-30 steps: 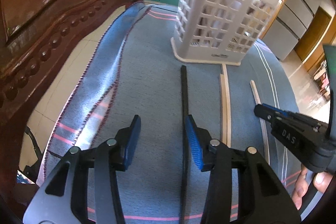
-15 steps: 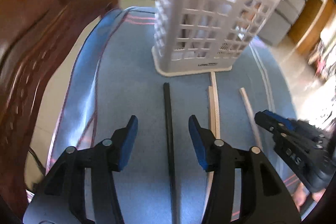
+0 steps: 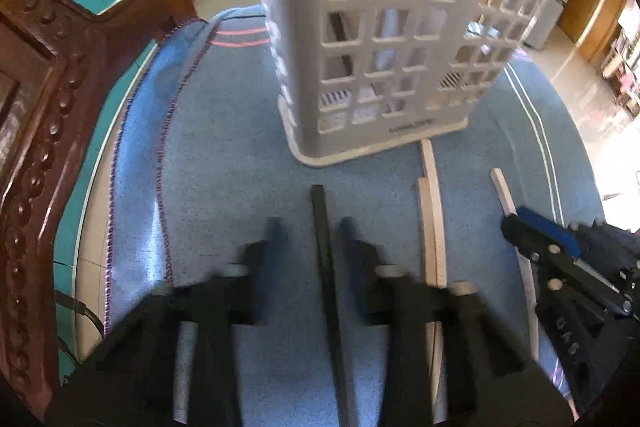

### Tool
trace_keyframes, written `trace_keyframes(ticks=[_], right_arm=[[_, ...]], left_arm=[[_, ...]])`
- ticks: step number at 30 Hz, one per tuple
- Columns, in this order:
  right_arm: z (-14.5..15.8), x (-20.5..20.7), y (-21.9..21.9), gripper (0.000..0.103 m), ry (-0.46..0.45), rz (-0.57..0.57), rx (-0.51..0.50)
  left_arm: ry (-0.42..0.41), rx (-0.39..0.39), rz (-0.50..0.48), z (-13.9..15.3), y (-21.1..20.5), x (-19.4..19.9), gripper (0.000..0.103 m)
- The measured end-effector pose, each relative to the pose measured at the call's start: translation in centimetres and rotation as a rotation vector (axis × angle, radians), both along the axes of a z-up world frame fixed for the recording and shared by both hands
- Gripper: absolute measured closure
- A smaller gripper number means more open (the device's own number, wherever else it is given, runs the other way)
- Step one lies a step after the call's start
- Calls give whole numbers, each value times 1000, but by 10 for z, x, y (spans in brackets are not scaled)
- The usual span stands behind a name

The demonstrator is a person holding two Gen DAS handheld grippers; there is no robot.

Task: Organize utensils
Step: 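Close the left gripper on the black chopstick, then lift both held chopsticks upright above the white holder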

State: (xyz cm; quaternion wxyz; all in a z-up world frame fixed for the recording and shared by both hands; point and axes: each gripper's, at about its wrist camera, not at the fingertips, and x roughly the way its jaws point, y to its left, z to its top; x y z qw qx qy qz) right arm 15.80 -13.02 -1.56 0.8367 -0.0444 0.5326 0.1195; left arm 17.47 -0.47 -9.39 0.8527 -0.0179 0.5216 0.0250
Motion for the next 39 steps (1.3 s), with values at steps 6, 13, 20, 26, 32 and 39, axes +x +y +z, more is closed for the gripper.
trace_keyframes(ticks=[6, 13, 20, 26, 32, 39], right_arm=[[21, -1, -20, 97, -20, -23, 134], [112, -43, -51, 97, -207, 46, 343], [189, -67, -68, 96, -369, 49, 479], [245, -52, -70, 96, -502, 28, 463], [287, -50, -76, 96, -692, -51, 515], [252, -29, -58, 96, -810, -138, 472]], left_arm=[[-75, -61, 15, 20, 7, -9, 96], [-338, -114, -88, 131, 1, -66, 96], [-655, -151, -124, 241, 10, -107, 96], [-877, -269, 13, 300, 39, -89, 96], [-899, -178, 118, 296, 49, -57, 96], [-761, -175, 107, 235, 46, -26, 96]])
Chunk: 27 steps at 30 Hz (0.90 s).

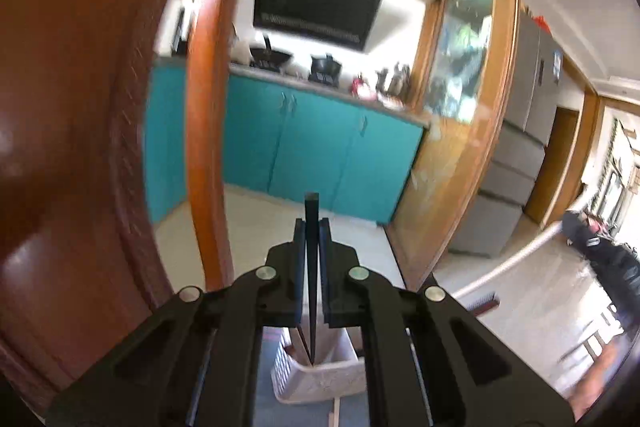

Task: Organize utensils
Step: 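Lift both held chopsticks upright above the white holder, then open both grippers to drop the chopsticks into the holder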

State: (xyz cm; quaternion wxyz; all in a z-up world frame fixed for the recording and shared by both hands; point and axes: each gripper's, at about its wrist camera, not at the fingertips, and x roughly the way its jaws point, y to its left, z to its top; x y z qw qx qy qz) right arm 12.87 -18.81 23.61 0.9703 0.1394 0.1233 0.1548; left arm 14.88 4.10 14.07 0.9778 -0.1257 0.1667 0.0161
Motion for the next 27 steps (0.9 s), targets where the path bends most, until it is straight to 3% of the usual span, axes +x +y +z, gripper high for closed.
trace_keyframes(ticks=[3, 7, 14, 16, 19, 21, 24, 27], right_arm=[[-35, 25, 20, 96, 97, 20, -71], [-63, 33, 34, 96, 147, 37, -123], [-78, 25, 36, 95, 184, 43, -142], [-76, 19, 33, 87, 182, 44, -134], [-76, 11, 27, 73, 166, 33, -133], [-74, -2, 21, 67, 134, 34, -127], [-77, -30, 4, 66, 40, 66, -75], [-96, -41, -2, 66, 74, 141, -58]], left_arm=[[-2, 42, -11, -9, -14, -2, 95], [9, 117, -8, -19, -28, -5, 95], [6, 128, -2, -20, -28, -11, 95], [6, 130, -5, -20, -29, -10, 95], [13, 130, -14, -21, -28, -12, 85], [8, 126, -20, -20, -28, -16, 72], [-46, 94, -20, -13, -19, -39, 69], [-103, 65, 37, -12, -7, -66, 63]])
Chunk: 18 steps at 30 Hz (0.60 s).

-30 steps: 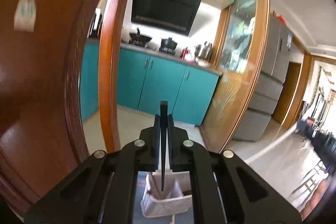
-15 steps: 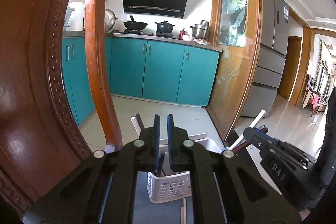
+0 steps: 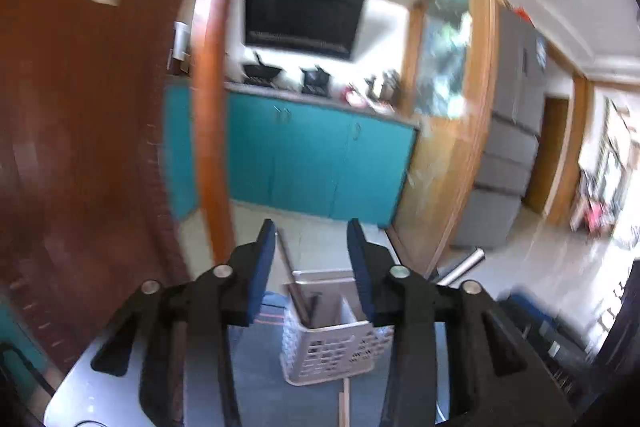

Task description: Organize utensils

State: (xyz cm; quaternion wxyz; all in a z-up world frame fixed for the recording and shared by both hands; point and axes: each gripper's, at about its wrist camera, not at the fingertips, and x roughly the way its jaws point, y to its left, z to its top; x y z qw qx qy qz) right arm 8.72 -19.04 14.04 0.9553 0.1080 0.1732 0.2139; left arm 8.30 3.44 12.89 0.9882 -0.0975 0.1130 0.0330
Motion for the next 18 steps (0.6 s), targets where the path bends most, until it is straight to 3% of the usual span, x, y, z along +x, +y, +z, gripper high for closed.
trace_keyframes(ticks=[2, 3, 6, 8, 11, 13, 18], right_arm=[[-20, 10, 9, 66, 106, 24, -48], [-39, 24, 20, 66, 210, 33, -111], [-90, 57, 43, 66, 452, 49, -194], [-111, 69, 55, 66, 533, 42, -228], [-131, 81, 78, 66, 567, 25, -312], [-138, 90, 93, 66, 569, 17, -356], [-156, 103, 112, 66, 576, -24, -391]], left_arm=[[0, -29, 44, -8, 11, -14, 63], [18, -38, 50, -15, 15, -18, 63], [134, -52, 72, -51, 20, -21, 63], [256, -74, 93, -83, 23, -21, 63], [480, -121, 85, -136, 25, -19, 63], [556, -96, 61, -154, 20, -16, 63], [588, -37, 11, -163, 10, -17, 51]])
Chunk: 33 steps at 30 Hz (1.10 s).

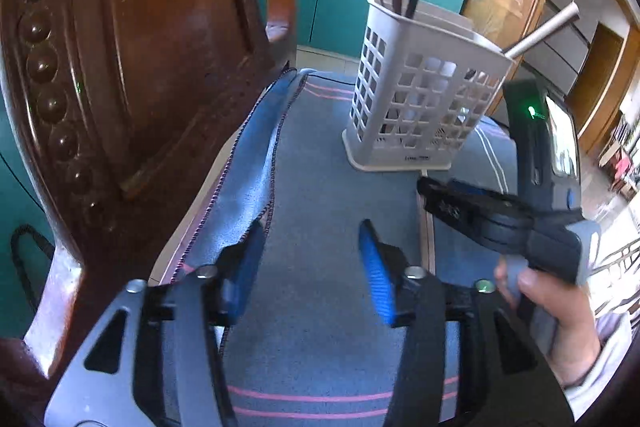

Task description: Organize utensils

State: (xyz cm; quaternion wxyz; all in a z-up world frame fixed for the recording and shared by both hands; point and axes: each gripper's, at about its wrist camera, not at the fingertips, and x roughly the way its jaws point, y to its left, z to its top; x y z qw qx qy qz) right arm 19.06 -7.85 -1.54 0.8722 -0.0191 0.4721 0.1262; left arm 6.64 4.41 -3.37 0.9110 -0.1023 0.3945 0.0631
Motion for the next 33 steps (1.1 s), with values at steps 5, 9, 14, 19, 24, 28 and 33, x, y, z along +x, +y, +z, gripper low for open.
trace_keyframes(ticks=[5, 9, 14, 19, 24, 28, 33], right_arm=[[-2, -3, 14, 79, 10, 24, -57], [0, -12, 8, 83, 46, 33, -54], [2, -25, -8, 85, 90, 56, -53], [6, -40, -37, 90, 100, 47, -46], [9, -39, -52, 93, 105, 13, -41], [7, -36, -47, 93, 111, 14, -41], [4, -21, -48, 93, 116, 2, -31]], left_arm=[[13, -2, -25, 1, -5, 1, 51], [33, 7, -41, -1, -14, 4, 49], [55, 32, -66, -9, -24, 13, 47], [75, 46, -77, -13, -30, 20, 47], [92, 51, -85, -20, -34, 20, 44], [99, 51, -89, -25, -34, 21, 42], [107, 53, -89, -27, -34, 25, 39]])
